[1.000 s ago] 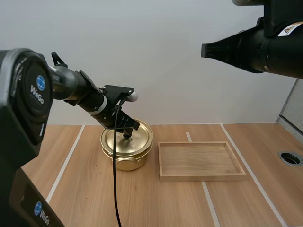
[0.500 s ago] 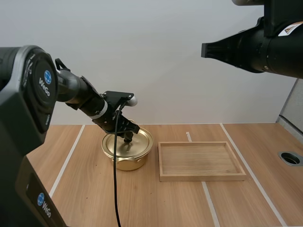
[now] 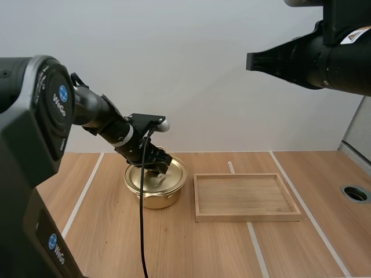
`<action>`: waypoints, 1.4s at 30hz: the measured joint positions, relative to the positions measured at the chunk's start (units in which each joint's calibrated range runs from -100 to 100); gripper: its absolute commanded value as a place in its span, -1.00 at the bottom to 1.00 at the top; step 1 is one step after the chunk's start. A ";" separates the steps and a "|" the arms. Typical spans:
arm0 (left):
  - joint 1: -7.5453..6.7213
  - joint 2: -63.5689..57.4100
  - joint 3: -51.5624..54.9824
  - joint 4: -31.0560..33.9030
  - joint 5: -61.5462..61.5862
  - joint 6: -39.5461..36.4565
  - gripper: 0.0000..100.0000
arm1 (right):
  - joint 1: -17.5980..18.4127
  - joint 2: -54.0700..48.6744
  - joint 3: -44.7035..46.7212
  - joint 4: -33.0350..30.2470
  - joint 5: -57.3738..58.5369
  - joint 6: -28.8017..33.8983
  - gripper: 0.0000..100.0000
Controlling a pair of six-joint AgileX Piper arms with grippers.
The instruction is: Open the pot, put the pineapple inside, and close it
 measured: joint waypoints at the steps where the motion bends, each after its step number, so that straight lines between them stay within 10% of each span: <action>1: -0.07 0.00 -0.07 -0.10 -0.37 0.00 1.00 | 0.00 0.00 0.00 0.00 0.00 0.00 -1.00; 16: -0.07 -8.53 -0.17 -4.06 -9.95 0.00 1.00 | 0.00 0.00 0.00 0.00 0.00 0.00 -1.00; 42: -0.07 -56.57 -0.41 -7.58 -49.90 -0.81 1.00 | 0.00 0.00 0.00 0.00 0.06 0.00 -1.00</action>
